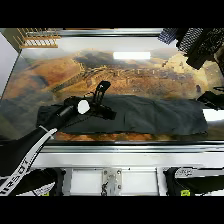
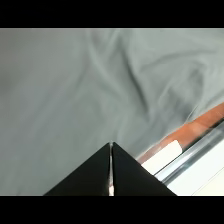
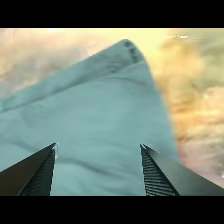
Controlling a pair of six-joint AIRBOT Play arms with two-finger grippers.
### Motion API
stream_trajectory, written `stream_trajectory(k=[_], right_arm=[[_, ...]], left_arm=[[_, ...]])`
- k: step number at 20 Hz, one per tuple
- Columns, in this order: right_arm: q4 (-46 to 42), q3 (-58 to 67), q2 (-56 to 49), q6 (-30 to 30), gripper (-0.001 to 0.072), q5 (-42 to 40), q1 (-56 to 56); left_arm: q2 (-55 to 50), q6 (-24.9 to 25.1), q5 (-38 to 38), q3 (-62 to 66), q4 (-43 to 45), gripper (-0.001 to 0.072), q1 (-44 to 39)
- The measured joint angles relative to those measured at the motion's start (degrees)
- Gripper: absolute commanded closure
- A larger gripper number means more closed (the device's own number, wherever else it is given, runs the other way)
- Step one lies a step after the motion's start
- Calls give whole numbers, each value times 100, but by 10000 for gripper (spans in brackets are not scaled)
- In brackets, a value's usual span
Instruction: Fold the clothes and pants, and hang the long-sleeved shirts on hangers.
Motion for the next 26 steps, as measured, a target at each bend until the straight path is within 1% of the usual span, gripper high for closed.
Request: stream_trajectory(k=[4, 10, 12, 15, 20, 21, 22, 23, 24, 25, 26], right_arm=[[-20, 68, -195, -133, 151, 291, -568], [0, 90, -894, -710, 148, 1161, -1303], [83, 90, -1117, -896, 148, 1340, -1360], [485, 105, -1386, -1147, 148, 1620, -1351], [870, 105, -1700, -1335, 156, 1849, -1019], [909, 103, -1751, -1344, 226, 1873, -925], [907, 101, -1792, -1375, 317, 1867, -835], [905, 96, -1827, -1390, 427, 1853, -748], [874, 94, -1851, -1429, 575, 1812, -667], [852, 90, -1869, -1451, 693, 1768, -608], [850, 90, -1878, -1469, 694, 1768, -566]], left_arm=[[-466, -66, -310, 627, 2, 696, -63], [-791, -66, -481, 918, 4, 696, -81], [-824, -66, -520, 940, 4, 697, -81], [-846, -70, -549, 953, 2, 696, -83], [-855, -85, -592, 960, 2, 696, -83], [-855, -85, -599, 960, 2, 696, -81], [-855, -85, -599, 960, 2, 696, -83], [-857, -85, -601, 960, 2, 696, -83], [-859, -85, -603, 960, 2, 696, -83], [-861, -85, -603, 960, 0, 696, -83], [-868, -85, -603, 960, 2, 696, -83]])
